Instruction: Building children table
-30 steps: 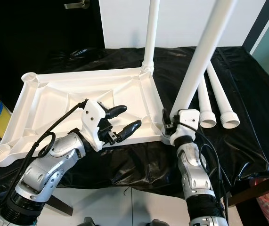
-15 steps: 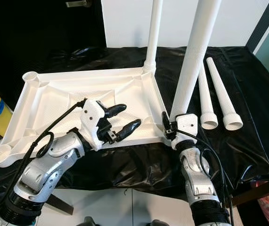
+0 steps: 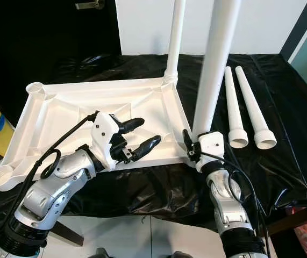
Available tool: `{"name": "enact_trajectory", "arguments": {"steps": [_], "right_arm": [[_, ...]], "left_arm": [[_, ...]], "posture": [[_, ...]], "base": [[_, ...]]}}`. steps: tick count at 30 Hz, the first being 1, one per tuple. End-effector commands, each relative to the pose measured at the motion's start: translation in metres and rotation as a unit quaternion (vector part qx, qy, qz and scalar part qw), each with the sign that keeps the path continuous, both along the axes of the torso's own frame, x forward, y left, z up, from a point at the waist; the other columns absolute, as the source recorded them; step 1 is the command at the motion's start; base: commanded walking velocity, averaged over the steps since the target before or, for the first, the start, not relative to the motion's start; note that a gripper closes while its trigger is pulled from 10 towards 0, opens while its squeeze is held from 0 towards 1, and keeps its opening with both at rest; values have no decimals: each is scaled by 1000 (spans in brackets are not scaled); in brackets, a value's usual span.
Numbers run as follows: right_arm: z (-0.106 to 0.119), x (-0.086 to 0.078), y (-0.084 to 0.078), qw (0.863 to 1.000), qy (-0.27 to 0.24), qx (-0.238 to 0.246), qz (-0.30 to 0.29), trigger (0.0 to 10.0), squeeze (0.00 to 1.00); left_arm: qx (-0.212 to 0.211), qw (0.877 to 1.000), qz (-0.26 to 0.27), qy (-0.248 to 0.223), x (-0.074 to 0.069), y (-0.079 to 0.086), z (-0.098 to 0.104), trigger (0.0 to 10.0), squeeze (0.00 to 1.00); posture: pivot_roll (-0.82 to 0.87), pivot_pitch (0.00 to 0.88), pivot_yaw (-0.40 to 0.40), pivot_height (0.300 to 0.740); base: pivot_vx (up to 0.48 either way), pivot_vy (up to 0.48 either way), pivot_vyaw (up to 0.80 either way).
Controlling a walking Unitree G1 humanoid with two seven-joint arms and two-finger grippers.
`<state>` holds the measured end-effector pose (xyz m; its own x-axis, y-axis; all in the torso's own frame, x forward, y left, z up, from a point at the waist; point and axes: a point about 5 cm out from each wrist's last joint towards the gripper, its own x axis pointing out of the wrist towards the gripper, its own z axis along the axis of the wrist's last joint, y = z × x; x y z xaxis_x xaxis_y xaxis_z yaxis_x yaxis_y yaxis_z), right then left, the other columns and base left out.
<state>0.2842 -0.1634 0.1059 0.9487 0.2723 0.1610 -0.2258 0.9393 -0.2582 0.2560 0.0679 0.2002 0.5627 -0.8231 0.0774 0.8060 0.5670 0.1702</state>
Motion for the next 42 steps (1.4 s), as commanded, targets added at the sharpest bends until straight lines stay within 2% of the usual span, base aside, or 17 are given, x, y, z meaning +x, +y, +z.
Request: {"name": "enact_trajectory", "arguments": {"steps": [1,5,6,7,8,9,10,11,13,16,29,31,35,36,42], "right_arm": [[-33,-12,2,997,74,-21,6,10000,0],[-36,-14,0,997,81,-4,3,10000,0],[-37,-14,-2,996,85,9,-2,10000,0],[-38,-13,-5,994,98,47,-18,10000,0],[-38,-13,-5,994,98,47,-18,10000,0],[-40,-12,-8,990,110,78,-29,10000,0],[-40,-12,-8,990,110,78,-29,10000,0],[-42,-11,-10,986,123,108,-40,10000,0],[-42,-11,-10,986,123,108,-40,10000,0],[-46,-10,-14,974,149,161,-58,10000,0],[-51,-11,-15,969,166,167,-75,10000,0],[-53,-9,-17,967,190,149,-80,10000,0],[-53,-7,-18,965,202,145,-80,10000,0],[-49,-3,-23,966,210,132,-72,10000,0],[-40,2,-31,969,212,115,-54,10000,0]], "left_arm": [[11,998,-55,1,-6,-4,-1,10000,0],[11,998,-56,0,-7,-4,-1,10000,0],[11,998,-56,0,-7,-4,-1,10000,0],[11,998,-56,0,-7,-4,-1,10000,0],[11,998,-56,0,-7,-4,-1,10000,0],[11,998,-55,0,-7,-4,-1,10000,0],[11,998,-55,0,-7,-4,-1,10000,0],[11,998,-56,0,-7,-5,-1,10000,0],[11,998,-56,0,-7,-5,-1,10000,0],[10,998,-57,-1,-7,-5,0,10000,0],[8,998,-58,0,-8,-6,0,10000,0],[8,998,-57,1,-8,-5,-1,10000,0],[8,998,-57,1,-9,-5,-1,10000,0],[8,998,-57,2,-9,-5,-1,10000,0],[9,998,-57,4,-9,-4,-1,10000,0]], "posture": [[22,54,-20,740],[22,51,-22,740],[22,51,-22,740],[21,49,-24,740],[21,49,-24,740],[19,47,-24,740],[19,47,-24,740],[18,47,-25,740],[18,47,-25,740],[15,48,-26,740],[15,53,-28,740],[16,57,-28,740],[16,57,-28,740],[12,65,-24,740],[12,73,-26,740]], "base": [[0,0,0],[0,0,0],[0,0,0],[0,0,0],[0,0,0],[0,0,0],[0,0,0],[0,0,0],[0,0,0],[0,0,0],[0,0,0],[0,0,0],[0,0,0],[0,0,0],[0,0,0]]}}
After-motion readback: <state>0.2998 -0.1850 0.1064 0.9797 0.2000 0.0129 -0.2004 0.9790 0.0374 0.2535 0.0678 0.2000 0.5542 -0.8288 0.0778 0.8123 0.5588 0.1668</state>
